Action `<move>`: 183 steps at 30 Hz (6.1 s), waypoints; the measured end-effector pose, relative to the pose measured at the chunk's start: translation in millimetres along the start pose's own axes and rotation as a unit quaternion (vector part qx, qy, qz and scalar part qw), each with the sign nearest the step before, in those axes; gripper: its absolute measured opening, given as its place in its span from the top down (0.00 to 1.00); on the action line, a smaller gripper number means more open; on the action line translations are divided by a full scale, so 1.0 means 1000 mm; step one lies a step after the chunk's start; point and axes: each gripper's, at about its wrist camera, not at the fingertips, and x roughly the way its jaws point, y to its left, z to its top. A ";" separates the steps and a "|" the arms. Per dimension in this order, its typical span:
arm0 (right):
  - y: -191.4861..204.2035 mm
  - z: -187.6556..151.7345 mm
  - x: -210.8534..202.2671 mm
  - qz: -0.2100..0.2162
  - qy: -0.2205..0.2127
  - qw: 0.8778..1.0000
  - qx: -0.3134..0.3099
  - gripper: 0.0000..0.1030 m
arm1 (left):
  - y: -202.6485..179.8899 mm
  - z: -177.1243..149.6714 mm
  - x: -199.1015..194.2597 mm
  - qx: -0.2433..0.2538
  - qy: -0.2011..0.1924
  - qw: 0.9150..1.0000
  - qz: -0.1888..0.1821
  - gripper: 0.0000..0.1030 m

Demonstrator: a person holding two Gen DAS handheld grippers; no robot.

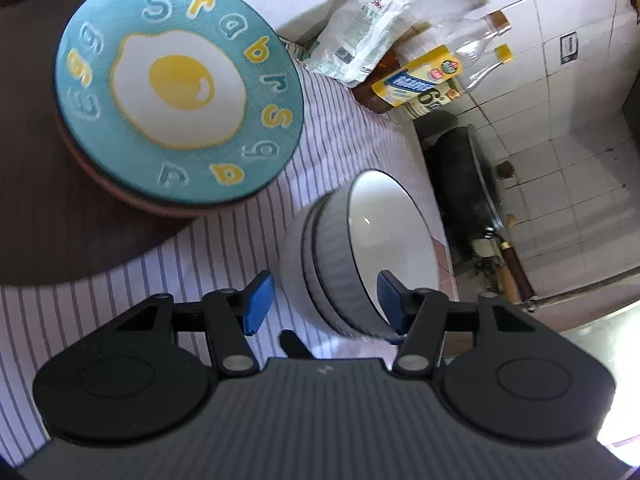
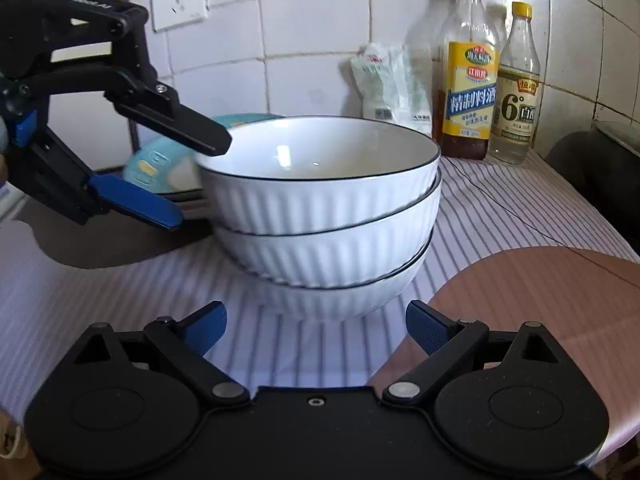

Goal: Organize plates and bowls

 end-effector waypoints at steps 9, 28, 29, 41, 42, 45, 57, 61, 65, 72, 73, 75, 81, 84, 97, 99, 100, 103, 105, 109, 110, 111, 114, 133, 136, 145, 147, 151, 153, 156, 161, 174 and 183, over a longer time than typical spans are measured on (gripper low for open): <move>-0.007 0.013 0.020 0.020 -0.003 1.000 -0.013 0.02 | -0.017 0.001 0.036 0.004 0.027 0.999 0.044 0.47; -0.009 0.016 0.032 0.031 -0.015 0.998 -0.058 0.00 | -0.023 -0.012 0.042 0.010 -0.020 0.994 0.107 0.66; -0.008 0.015 0.031 0.033 -0.016 0.998 -0.060 0.00 | -0.024 -0.012 0.041 0.012 -0.022 0.994 0.109 0.66; 0.000 0.031 0.010 0.053 -0.064 0.995 -0.057 0.00 | -0.052 -0.020 0.006 0.058 -0.075 0.988 0.126 0.66; 0.003 0.034 0.008 0.055 -0.068 0.995 -0.057 0.00 | -0.055 -0.020 0.000 0.062 -0.081 0.986 0.129 0.66; 0.009 0.044 0.005 0.064 -0.079 0.993 -0.056 0.00 | -0.061 -0.017 -0.013 0.076 -0.093 0.983 0.139 0.66; 0.052 0.085 0.026 0.122 -0.109 0.984 -0.065 0.00 | -0.045 0.003 -0.066 0.086 -0.157 0.965 0.190 0.66; 0.067 0.098 0.042 0.135 -0.107 0.982 -0.080 0.00 | -0.029 0.015 -0.077 0.062 -0.174 0.964 0.193 0.66; 0.077 0.109 0.065 0.137 -0.090 0.983 -0.088 0.00 | -0.010 0.030 -0.076 0.072 -0.181 0.961 0.195 0.66; 0.083 0.118 0.103 0.139 -0.071 0.983 -0.093 0.00 | 0.016 0.056 -0.060 0.061 -0.175 0.964 0.192 0.66; 0.082 0.118 0.107 0.136 -0.066 0.984 -0.093 0.00 | 0.018 0.058 -0.059 0.059 -0.172 0.965 0.190 0.66; 0.082 0.120 0.112 0.133 -0.058 0.985 -0.090 0.00 | 0.021 0.062 -0.054 0.061 -0.167 0.966 0.190 0.66; 0.086 0.118 0.120 0.125 -0.023 0.988 -0.085 0.01 | 0.029 0.065 -0.042 0.061 -0.159 0.966 0.192 0.66; 0.093 0.119 0.120 0.123 -0.011 0.989 -0.087 0.01 | 0.031 0.064 -0.041 0.061 -0.160 0.966 0.192 0.66; 0.104 0.124 0.129 0.108 0.008 0.988 -0.106 0.00 | 0.044 0.073 -0.039 0.019 -0.166 0.969 0.182 0.67; 0.104 0.124 0.127 0.106 0.012 0.989 -0.101 0.00 | 0.042 0.071 -0.037 0.024 -0.167 0.969 0.183 0.67; 0.105 0.124 0.126 0.103 0.015 0.989 -0.101 0.00 | 0.042 0.071 -0.037 0.027 -0.168 0.969 0.182 0.67; 0.105 0.125 0.120 0.102 0.025 0.989 -0.106 0.01 | 0.042 0.069 -0.036 0.029 -0.171 0.968 0.179 0.67; 0.102 0.125 0.119 0.100 0.025 0.988 -0.115 0.01 | 0.043 0.070 -0.036 0.026 -0.173 0.968 0.179 0.67; 0.105 0.125 0.108 0.090 0.032 0.987 -0.130 0.01 | 0.043 0.071 -0.037 0.017 -0.178 0.966 0.185 0.67; 0.105 0.125 0.104 0.090 0.032 0.987 -0.131 0.01 | 0.042 0.071 -0.038 0.016 -0.180 0.965 0.190 0.67; 0.105 0.124 0.098 0.090 0.032 0.987 -0.130 0.01 | 0.040 0.071 -0.039 0.016 -0.181 0.963 0.197 0.67; 0.100 0.120 0.079 0.094 0.034 0.987 -0.125 0.01 | 0.033 0.068 -0.048 0.024 -0.190 0.959 0.208 0.63; 0.070 0.127 -0.009 0.061 0.029 0.997 -0.023 0.00 | -0.014 0.012 -0.151 0.097 -0.178 0.946 0.252 0.49; 0.068 0.135 -0.023 0.078 0.054 0.995 -0.025 0.00 | -0.022 -0.004 -0.161 0.101 -0.176 0.948 0.244 0.48; 0.067 0.134 -0.062 -0.058 0.049 0.997 0.008 0.00 | -0.046 -0.036 -0.182 0.103 -0.172 0.945 0.259 0.44; 0.066 0.132 -0.068 -0.063 0.048 0.997 0.011 0.00 | -0.052 -0.040 -0.188 0.107 -0.169 0.946 0.254 0.43; 0.065 0.131 -0.084 -0.049 0.047 0.998 0.005 0.00 | -0.062 -0.050 -0.197 0.111 -0.174 0.944 0.256 0.40; 0.066 0.132 -0.094 -0.051 0.036 0.998 -0.007 0.00 | -0.067 -0.055 -0.200 0.112 -0.174 0.943 0.261 0.38; 0.062 0.135 -0.112 -0.055 0.015 0.998 -0.005 0.00 | -0.074 -0.065 -0.203 0.113 -0.177 0.941 0.265 0.32; 0.043 0.136 -0.130 -0.049 0.013 0.998 0.040 0.00 | -0.084 -0.081 -0.206 0.119 -0.181 0.934 0.284 0.26; 0.040 0.136 -0.178 -0.082 -0.002 0.997 -0.008 0.00 | -0.106 -0.119 -0.223 0.128 -0.221 0.913 0.318 0.13; 0.049 0.126 -0.194 -0.071 0.004 0.997 0.002 0.00 | -0.104 -0.137 -0.215 0.146 -0.213 0.902 0.347 0.10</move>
